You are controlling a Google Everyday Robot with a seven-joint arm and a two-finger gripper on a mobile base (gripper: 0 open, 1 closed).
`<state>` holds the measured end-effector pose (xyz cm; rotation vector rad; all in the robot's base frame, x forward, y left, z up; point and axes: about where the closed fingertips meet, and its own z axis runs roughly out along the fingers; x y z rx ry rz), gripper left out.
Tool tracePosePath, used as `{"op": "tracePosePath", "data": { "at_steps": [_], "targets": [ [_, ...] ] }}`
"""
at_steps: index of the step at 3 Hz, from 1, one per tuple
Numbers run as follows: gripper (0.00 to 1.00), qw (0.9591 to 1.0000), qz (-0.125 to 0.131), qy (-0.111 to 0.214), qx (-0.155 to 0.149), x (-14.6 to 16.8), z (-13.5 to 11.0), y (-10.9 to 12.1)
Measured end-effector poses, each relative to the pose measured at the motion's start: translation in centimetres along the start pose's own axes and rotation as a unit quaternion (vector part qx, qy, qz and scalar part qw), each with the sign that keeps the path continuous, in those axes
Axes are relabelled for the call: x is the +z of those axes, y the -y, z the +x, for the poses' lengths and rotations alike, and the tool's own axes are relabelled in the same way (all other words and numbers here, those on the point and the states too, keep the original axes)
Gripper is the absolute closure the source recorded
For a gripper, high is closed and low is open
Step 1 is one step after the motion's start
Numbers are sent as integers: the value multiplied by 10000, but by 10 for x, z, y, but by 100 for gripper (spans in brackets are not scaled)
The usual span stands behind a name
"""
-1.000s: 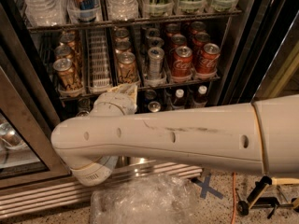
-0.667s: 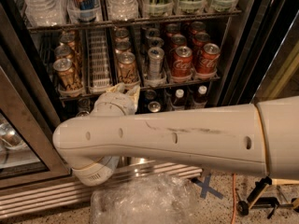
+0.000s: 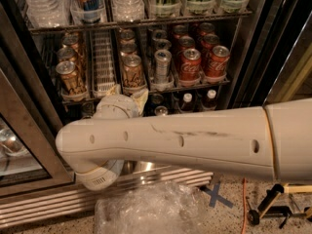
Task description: Pick orange can from middle shelf of fridge
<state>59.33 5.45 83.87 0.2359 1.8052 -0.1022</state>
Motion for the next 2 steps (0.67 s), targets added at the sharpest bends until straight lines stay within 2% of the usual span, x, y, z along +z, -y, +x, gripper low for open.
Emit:
{"op": "tracePosePath", "data": {
  "at_steps": [2],
  "targets": [
    [38,9999,-110,-10,-34,4,0,-8]
  ]
}}
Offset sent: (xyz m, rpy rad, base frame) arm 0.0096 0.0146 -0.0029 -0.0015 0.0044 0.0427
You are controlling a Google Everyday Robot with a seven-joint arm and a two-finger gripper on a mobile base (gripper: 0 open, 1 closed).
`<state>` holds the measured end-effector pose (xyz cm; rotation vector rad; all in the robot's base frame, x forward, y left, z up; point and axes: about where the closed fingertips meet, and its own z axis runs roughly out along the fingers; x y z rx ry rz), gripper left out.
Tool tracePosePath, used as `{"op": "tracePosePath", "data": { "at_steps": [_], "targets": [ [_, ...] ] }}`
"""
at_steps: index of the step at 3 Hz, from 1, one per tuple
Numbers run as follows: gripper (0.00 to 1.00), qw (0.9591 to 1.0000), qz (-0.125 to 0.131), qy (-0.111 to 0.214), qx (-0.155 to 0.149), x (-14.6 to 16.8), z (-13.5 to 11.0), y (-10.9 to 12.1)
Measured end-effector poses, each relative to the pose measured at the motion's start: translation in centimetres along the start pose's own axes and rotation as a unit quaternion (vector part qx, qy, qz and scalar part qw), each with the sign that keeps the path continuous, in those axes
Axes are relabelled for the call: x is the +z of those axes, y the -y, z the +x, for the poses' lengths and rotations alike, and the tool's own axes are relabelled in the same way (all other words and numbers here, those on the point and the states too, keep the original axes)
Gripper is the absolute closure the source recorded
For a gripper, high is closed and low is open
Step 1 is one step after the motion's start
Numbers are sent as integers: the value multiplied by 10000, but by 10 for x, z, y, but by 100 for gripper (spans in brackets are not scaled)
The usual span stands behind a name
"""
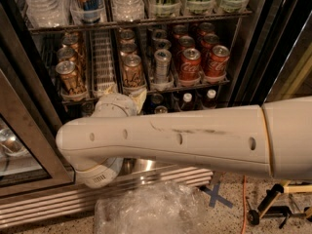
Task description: Pick orange can from middle shelf of fridge
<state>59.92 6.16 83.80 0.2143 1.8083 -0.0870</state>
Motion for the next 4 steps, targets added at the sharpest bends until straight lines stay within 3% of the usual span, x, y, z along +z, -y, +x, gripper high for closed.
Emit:
{"op": "tracePosePath", "data": {
  "at_steps": [1,4],
  "targets": [
    [28,10000,6,24,-12,8,-3,-2],
    [22,10000,19,44,-58,18,-4,-5]
  ]
}}
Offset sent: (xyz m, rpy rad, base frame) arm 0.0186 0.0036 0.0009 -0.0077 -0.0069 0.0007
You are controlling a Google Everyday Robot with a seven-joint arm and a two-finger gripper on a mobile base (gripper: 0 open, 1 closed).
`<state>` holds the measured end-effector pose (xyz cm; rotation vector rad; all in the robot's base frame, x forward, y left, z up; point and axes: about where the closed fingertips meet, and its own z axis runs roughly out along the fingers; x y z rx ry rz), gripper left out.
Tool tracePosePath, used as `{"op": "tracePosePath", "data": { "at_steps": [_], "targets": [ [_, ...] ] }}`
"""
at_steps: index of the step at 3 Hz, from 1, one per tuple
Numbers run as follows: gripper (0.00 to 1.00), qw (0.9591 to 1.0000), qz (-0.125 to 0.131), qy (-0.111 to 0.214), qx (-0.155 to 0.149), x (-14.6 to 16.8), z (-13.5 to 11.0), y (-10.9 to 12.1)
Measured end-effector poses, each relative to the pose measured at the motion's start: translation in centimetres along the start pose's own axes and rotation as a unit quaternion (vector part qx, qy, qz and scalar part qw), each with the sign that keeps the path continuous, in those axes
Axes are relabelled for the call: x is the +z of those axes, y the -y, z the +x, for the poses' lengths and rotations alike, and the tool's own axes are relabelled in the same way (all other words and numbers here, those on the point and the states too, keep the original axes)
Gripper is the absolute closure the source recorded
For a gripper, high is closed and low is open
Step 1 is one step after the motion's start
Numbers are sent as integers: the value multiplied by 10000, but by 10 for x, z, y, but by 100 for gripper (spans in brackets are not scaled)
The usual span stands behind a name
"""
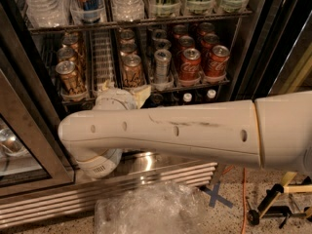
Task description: Pick orange can from middle shelf of fridge
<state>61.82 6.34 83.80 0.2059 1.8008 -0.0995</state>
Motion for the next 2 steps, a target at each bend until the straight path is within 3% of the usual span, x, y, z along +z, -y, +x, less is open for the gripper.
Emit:
{"op": "tracePosePath", "data": {
  "at_steps": [2],
  "targets": [
    [22,9996,270,97,24,64,-13,-6]
  ]
}}
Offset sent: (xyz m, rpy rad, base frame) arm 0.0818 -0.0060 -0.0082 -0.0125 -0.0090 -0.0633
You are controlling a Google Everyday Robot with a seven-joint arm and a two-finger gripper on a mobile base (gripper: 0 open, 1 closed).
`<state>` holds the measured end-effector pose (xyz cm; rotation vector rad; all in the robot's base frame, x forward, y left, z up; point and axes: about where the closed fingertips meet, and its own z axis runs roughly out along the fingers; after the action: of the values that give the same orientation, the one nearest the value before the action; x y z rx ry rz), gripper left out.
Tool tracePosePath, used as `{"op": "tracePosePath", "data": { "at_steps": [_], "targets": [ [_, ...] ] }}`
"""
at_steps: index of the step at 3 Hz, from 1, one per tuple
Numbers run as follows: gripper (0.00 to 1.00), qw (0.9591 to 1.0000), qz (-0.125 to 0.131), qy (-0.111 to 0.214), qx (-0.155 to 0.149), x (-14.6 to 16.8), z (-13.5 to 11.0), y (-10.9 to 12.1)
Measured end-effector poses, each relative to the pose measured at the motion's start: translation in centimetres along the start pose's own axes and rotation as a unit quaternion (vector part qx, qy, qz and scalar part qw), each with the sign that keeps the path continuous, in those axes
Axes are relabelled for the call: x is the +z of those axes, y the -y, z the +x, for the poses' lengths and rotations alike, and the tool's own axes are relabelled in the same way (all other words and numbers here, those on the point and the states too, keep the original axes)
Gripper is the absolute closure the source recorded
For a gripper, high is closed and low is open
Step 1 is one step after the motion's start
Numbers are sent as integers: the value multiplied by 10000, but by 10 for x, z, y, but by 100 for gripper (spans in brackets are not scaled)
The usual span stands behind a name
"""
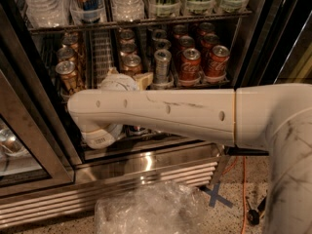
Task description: Pick orange can from middle shelf of fridge
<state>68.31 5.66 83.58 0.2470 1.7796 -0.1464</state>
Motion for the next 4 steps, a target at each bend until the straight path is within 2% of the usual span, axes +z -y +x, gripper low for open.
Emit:
{"op": "tracePosePath", "data": {
  "at_steps": [1,2,4],
  "targets": [
    [22,10000,38,23,13,7,-4,-1],
    [42,9998,132,143,-6,3,-11,3],
    [87,9979,541,331,-107,-10,-19,12]
  ]
}}
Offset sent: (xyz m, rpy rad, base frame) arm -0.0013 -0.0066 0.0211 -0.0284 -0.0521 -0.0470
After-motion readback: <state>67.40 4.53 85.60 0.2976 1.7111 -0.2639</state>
